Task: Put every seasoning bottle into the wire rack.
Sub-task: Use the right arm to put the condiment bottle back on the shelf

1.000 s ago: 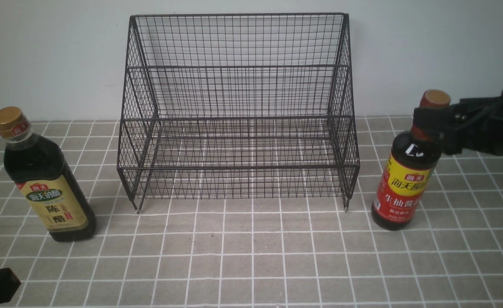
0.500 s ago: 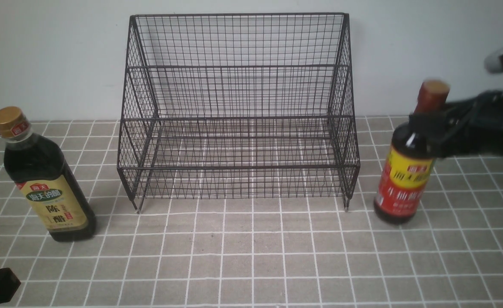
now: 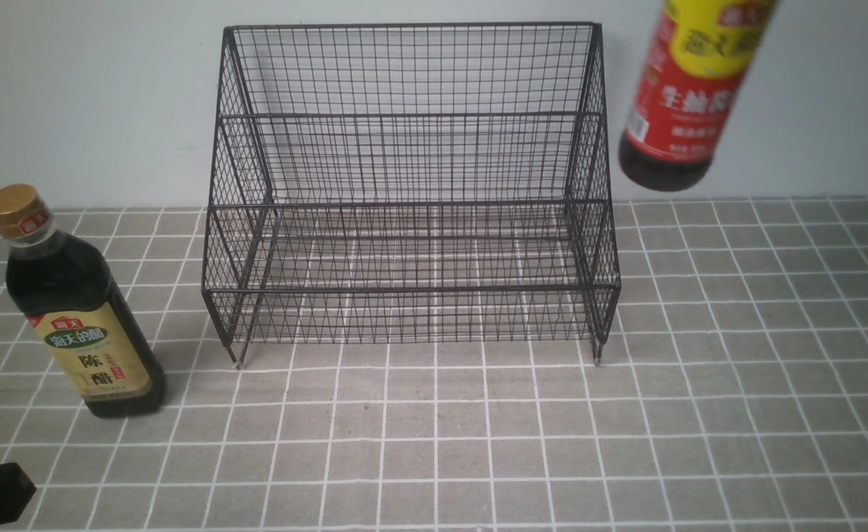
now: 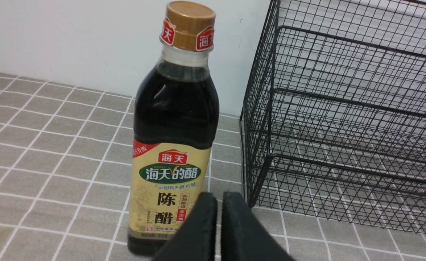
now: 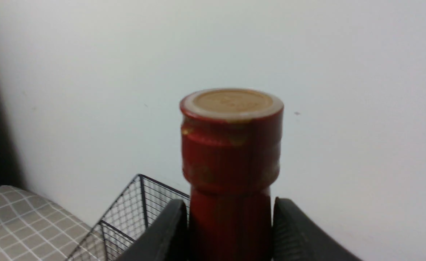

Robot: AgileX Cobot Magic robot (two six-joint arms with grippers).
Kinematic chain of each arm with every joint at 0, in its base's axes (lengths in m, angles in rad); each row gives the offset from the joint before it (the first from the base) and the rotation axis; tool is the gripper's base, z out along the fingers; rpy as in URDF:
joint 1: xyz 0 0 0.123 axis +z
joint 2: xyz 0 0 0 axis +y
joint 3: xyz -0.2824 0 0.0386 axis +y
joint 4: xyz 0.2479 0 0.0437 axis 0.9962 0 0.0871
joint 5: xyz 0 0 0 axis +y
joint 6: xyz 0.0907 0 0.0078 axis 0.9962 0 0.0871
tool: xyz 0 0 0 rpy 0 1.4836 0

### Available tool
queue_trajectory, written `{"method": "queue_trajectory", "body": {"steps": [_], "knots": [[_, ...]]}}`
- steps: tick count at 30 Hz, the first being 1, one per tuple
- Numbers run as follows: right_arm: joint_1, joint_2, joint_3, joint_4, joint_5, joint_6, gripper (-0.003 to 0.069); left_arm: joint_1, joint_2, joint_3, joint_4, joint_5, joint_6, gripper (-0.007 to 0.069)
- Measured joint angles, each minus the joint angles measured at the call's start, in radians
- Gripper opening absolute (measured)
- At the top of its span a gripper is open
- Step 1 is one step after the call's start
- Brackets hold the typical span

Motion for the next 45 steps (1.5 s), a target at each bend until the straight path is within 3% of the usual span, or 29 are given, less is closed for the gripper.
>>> {"method": "queue_trajectory", "body": {"steps": [9, 17, 25, 33, 45], "knots": [[0.178, 0.246, -0.197, -0.006, -0.115, 0.011, 0.028, 0.0, 0.0, 0.0, 0.0, 0.0, 0.0, 0.0007], [0.189, 0.406, -0.239, 0.007, -0.201, 0.01, 0.0275, 0.0, 0.0, 0.0, 0.0, 0.029, 0.0, 0.0007], [0.189, 0.492, -0.24, -0.014, -0.16, 0.011, 0.0274, 0.0, 0.0, 0.0, 0.001, 0.049, 0.0, 0.0007], [0.189, 0.567, -0.247, -0.272, -0.062, 0.148, 0.0272, 0.0, 0.0, 0.0, 0.001, 0.05, 0.0, 0.0007], [0.189, 0.57, -0.269, -0.395, -0.061, 0.272, 0.0272, 0.0, 0.0, 0.0, 0.001, 0.051, 0.0, 0.0007]]}}
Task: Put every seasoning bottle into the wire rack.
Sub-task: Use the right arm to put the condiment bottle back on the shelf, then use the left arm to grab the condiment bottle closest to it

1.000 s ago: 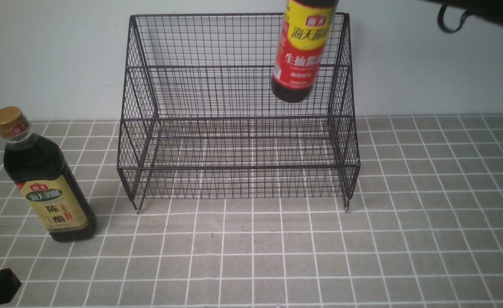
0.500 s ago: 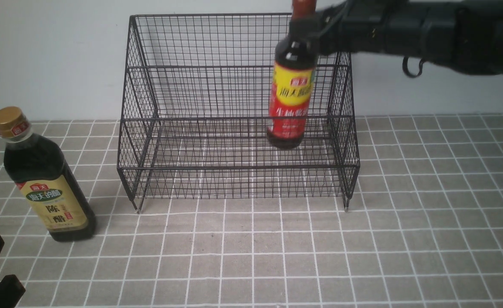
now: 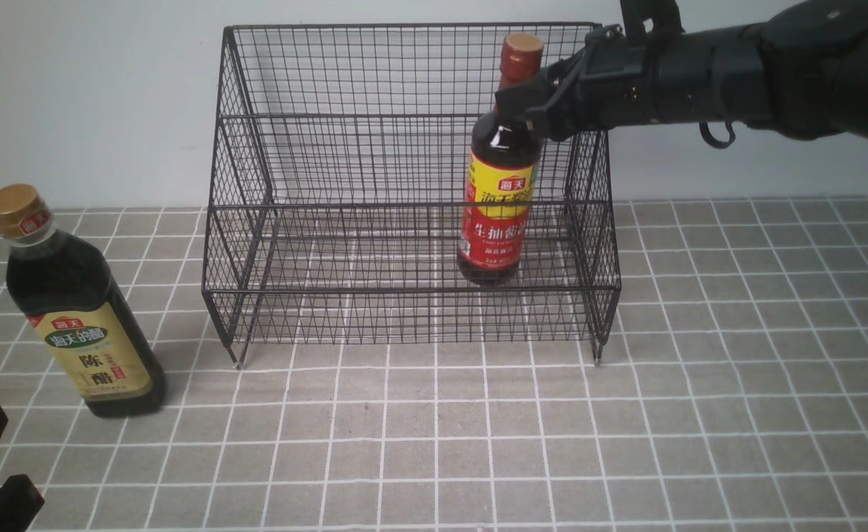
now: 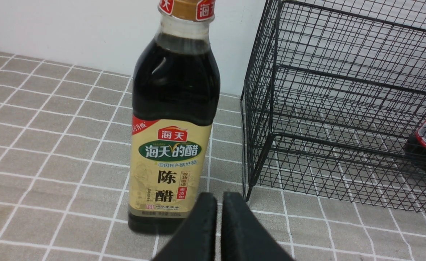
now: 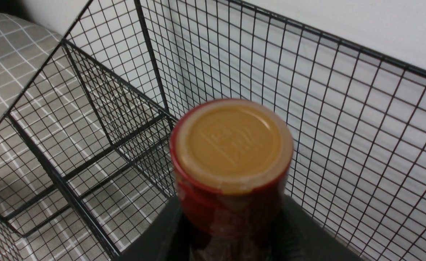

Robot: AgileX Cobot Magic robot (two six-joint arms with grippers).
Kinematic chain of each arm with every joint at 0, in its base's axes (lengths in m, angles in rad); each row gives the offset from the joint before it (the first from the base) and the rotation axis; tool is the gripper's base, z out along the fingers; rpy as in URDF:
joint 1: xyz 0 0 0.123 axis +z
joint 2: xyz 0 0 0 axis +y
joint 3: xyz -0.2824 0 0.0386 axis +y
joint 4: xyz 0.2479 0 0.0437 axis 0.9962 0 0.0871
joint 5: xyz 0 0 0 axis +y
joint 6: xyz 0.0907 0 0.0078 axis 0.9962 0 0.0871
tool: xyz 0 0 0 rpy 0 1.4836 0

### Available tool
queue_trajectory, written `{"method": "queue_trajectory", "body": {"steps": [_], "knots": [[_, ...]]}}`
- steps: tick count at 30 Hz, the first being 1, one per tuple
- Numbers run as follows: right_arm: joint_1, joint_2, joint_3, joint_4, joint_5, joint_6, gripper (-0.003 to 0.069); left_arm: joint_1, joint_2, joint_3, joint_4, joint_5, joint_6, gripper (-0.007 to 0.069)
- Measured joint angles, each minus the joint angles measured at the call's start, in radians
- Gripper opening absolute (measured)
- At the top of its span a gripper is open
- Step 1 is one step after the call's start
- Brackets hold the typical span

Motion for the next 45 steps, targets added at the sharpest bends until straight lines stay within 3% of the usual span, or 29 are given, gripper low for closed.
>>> {"method": "queue_trajectory", "body": {"steps": [8, 14, 18, 21, 26, 28, 29, 36, 40, 45], "knots": [[0.0, 0.0, -0.005, -0.027, 0.005, 0.013, 0.0273, 0.0, 0.0, 0.0, 0.0, 0.0, 0.0, 0.0007], [0.0, -0.006, -0.002, -0.075, 0.026, 0.067, 0.0342, 0.0, 0.0, 0.0, 0.0, 0.0, 0.0, 0.0007], [0.0, -0.058, 0.002, -0.208, 0.059, 0.191, 0.0424, 0.0, 0.0, 0.0, 0.001, 0.043, 0.0, 0.0007], [0.0, -0.083, 0.002, -0.255, 0.071, 0.248, 0.0434, 0.0, 0.0, 0.0, 0.001, 0.064, 0.0, 0.0007], [0.0, -0.164, 0.002, -0.441, 0.106, 0.445, 0.0437, 0.0, 0.0, 0.0, 0.001, 0.12, 0.0, 0.0007], [0.0, -0.203, 0.002, -0.538, 0.159, 0.558, 0.0406, 0.0, 0.0, -0.011, 0.002, 0.164, 0.0, 0.0007], [-0.001, -0.211, 0.002, -0.547, 0.164, 0.558, 0.0401, 0.0, 0.0, -0.013, 0.002, 0.169, 0.0, 0.0007], [-0.042, -0.43, 0.002, -0.911, 0.42, 0.964, 0.0045, 0.0, 0.0, -0.154, 0.002, 0.356, 0.0, 0.0007], [-0.079, -0.613, 0.014, -1.014, 0.485, 1.096, -0.0007, 0.0, 0.0, -0.211, 0.003, 0.414, 0.0, 0.0007], [-0.083, -0.871, 0.14, -1.026, 0.386, 1.127, -0.001, 0.0, 0.0, -0.221, 0.017, 0.381, 0.002, 0.0007]]}}
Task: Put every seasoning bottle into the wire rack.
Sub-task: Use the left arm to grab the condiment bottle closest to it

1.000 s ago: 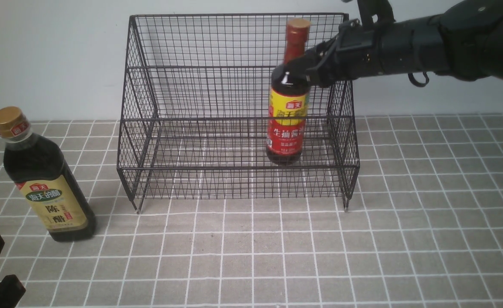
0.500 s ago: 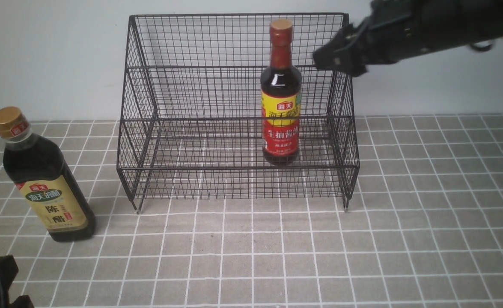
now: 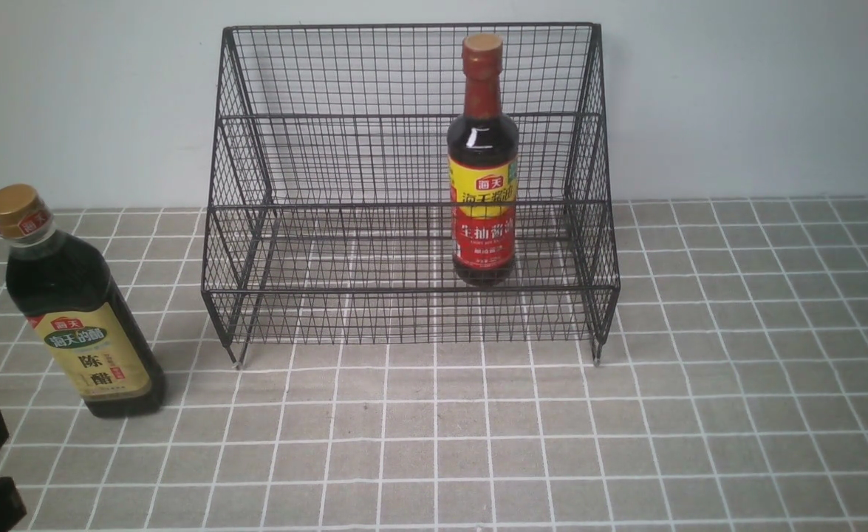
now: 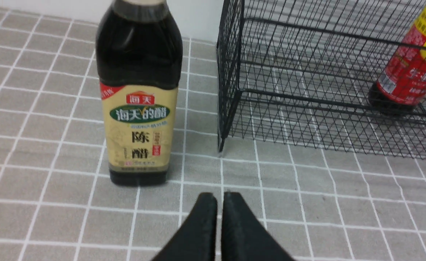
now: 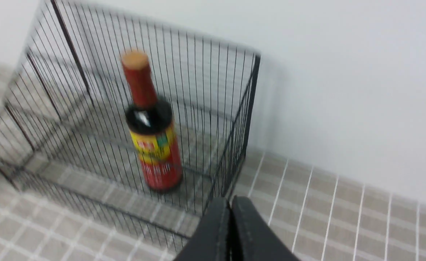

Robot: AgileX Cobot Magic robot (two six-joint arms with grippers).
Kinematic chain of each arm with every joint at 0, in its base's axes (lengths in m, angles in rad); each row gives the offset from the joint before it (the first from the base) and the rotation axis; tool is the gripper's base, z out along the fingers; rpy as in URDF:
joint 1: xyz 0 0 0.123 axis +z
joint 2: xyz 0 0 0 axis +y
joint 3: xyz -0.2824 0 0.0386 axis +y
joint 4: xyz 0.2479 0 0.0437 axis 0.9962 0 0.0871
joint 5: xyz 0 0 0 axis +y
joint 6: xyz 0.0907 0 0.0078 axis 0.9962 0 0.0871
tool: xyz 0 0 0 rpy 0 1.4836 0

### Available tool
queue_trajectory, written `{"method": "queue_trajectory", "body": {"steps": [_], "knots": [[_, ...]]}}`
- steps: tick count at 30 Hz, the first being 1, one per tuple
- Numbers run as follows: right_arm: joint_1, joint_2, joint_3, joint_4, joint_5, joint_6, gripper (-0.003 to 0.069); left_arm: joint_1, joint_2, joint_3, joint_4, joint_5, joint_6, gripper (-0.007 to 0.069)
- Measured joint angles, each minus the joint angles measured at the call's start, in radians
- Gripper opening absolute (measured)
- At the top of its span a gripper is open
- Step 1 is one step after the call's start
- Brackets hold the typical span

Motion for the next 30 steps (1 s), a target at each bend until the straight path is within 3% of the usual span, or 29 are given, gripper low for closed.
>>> {"method": "queue_trajectory", "body": {"steps": [7, 13, 18, 21, 30], "knots": [[0.0, -0.475, 0.445, 0.008, -0.379, 0.002, -0.001, 0.0, 0.025, 0.0, 0.11, -0.279, 0.045, 0.0074], [0.0, -0.749, 0.709, 0.008, -0.654, 0.003, -0.001, 0.0, 0.168, -0.001, 0.142, -0.468, 0.052, 0.0241], [0.0, -0.806, 0.738, 0.012, -0.698, 0.003, -0.001, 0.0, 0.368, -0.001, 0.142, -0.63, 0.057, 0.0467], [0.0, -0.806, 0.739, 0.027, -0.68, 0.003, -0.001, 0.002, 0.465, -0.001, 0.142, -0.72, 0.059, 0.0545], [0.0, -0.806, 0.74, 0.064, -0.653, -0.002, -0.001, 0.037, 0.729, -0.004, 0.09, -0.986, 0.083, 0.0591]]}}
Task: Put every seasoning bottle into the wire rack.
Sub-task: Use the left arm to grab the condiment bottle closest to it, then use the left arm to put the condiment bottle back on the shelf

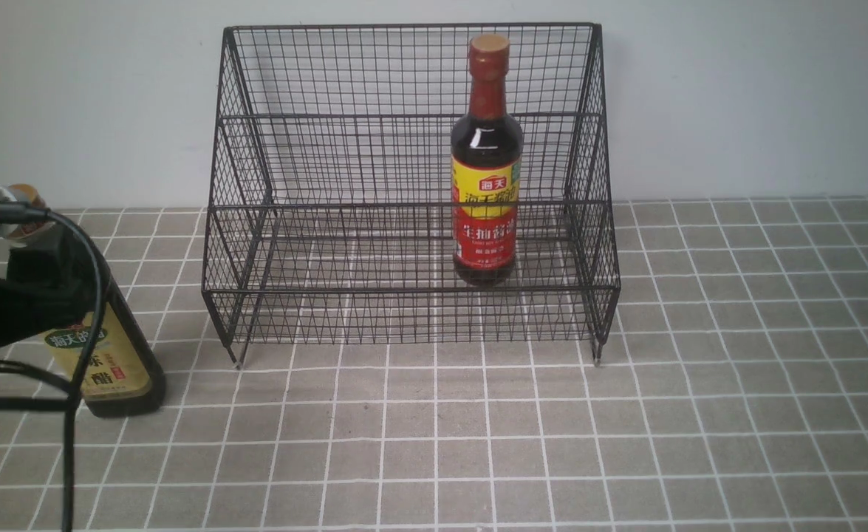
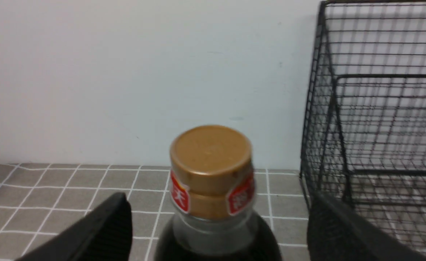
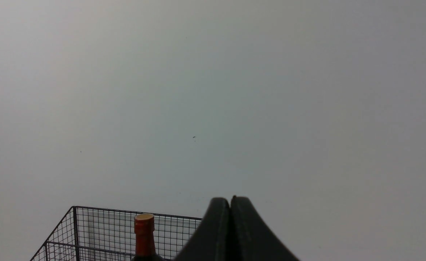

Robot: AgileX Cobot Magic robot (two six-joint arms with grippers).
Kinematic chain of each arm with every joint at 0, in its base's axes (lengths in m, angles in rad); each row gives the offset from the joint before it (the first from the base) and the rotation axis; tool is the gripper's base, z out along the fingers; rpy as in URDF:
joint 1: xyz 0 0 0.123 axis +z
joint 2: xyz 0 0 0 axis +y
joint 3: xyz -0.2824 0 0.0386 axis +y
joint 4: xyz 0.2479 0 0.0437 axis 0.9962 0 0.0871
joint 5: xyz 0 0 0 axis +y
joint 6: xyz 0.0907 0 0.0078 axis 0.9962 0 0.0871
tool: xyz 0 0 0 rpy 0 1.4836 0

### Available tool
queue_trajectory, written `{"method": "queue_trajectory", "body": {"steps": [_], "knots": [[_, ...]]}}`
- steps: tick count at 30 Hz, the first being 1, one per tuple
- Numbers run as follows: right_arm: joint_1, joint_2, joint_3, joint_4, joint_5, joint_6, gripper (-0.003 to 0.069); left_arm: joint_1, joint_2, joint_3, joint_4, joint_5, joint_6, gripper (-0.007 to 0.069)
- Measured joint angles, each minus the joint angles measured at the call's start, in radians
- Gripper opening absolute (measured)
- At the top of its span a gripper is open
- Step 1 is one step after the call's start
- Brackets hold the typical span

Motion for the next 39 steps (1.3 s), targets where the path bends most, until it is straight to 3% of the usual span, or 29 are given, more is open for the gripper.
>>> {"method": "queue_trajectory", "body": {"steps": [8, 11, 13, 24, 30, 33, 39], "knots": [[0.0, 0.0, 0.0, 0.0, 0.0, 0.0, -0.001, 0.0, 0.198, -0.056, -0.011, -0.156, -0.021, 0.0533], [0.0, 0.0, 0.0, 0.0, 0.0, 0.0, -0.001, 0.0, 0.213, -0.059, -0.011, -0.159, -0.028, 0.0439], [0.0, 0.0, 0.0, 0.0, 0.001, 0.0, -0.001, 0.0, 0.212, -0.063, -0.006, -0.173, -0.034, 0.0322], [0.0, 0.0, 0.0, 0.0, 0.007, 0.002, -0.001, 0.0, 0.0, -0.06, 0.029, -0.011, -0.044, 0.0311], [0.0, 0.0, 0.0, 0.006, 0.007, 0.002, -0.001, -0.008, -0.146, -0.205, 0.048, 0.162, -0.051, 0.0311], [0.0, 0.0, 0.0, 0.032, 0.013, 0.002, -0.001, -0.056, -0.182, -0.343, 0.075, 0.267, -0.051, 0.0311], [0.0, 0.0, 0.0, 0.047, 0.051, 0.003, -0.001, -0.191, -0.157, -0.471, 0.079, 0.315, -0.072, 0.0311]]}}
